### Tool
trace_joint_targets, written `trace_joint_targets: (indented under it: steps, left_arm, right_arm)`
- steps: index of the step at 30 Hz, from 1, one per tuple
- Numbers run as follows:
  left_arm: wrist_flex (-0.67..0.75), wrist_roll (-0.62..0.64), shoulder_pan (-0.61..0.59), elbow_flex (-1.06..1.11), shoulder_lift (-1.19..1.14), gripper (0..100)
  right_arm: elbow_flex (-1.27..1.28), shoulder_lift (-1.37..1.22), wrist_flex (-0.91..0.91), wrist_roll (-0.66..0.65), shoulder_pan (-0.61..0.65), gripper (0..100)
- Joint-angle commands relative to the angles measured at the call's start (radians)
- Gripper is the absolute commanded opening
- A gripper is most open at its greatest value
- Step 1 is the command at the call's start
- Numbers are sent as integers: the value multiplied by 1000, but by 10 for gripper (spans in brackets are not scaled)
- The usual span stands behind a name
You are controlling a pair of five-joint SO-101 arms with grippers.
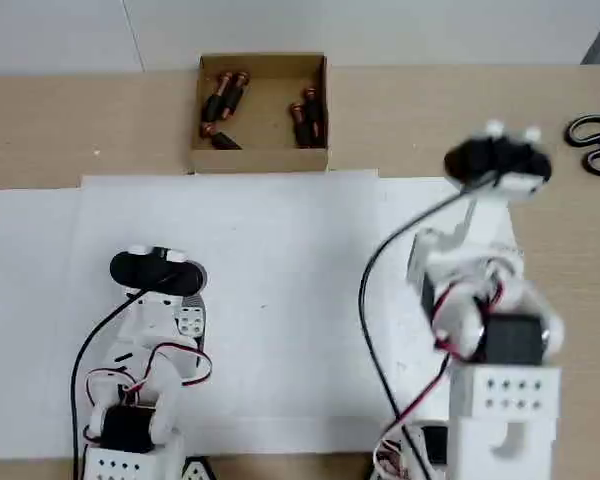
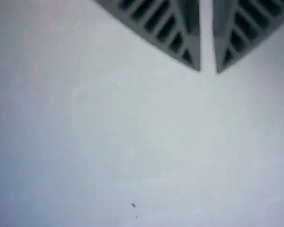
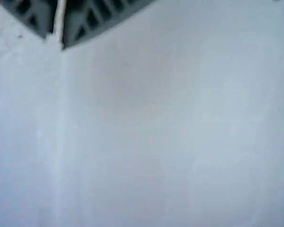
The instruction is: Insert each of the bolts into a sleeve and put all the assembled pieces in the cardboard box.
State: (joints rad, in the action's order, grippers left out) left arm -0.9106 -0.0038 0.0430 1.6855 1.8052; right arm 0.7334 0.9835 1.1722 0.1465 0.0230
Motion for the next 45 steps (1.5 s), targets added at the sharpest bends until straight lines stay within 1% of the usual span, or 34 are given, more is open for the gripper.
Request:
trace_joint_targets:
  steps: [1,8,15,19,22,29,31,35,45]
  left_arm:
    - [2,2,3,-10,11,7]
    - [2,2,3,-10,11,7]
    - [2,2,3,-10,11,7]
    - [2,2,3,-10,11,7]
    - [2,2,3,-10,11,7]
    - [2,2,3,-10,11,7]
    - [2,2,3,-10,11,7]
    - [2,2,3,-10,11,7]
    - [2,2,3,-10,11,7]
  right_arm:
    - [210,142,-124,-23,-18,2]
    - [535,369,-280,-25,-36,2]
    - [753,664,-318,-29,-33,2]
    - [885,849,-320,-117,-36,2]
    - [890,814,-325,-110,-36,2]
    - [916,832,-334,-109,-30,3]
    - [948,831,-325,-109,-30,3]
    - [950,829,-243,-103,-33,3]
    - [948,831,-242,-104,-58,3]
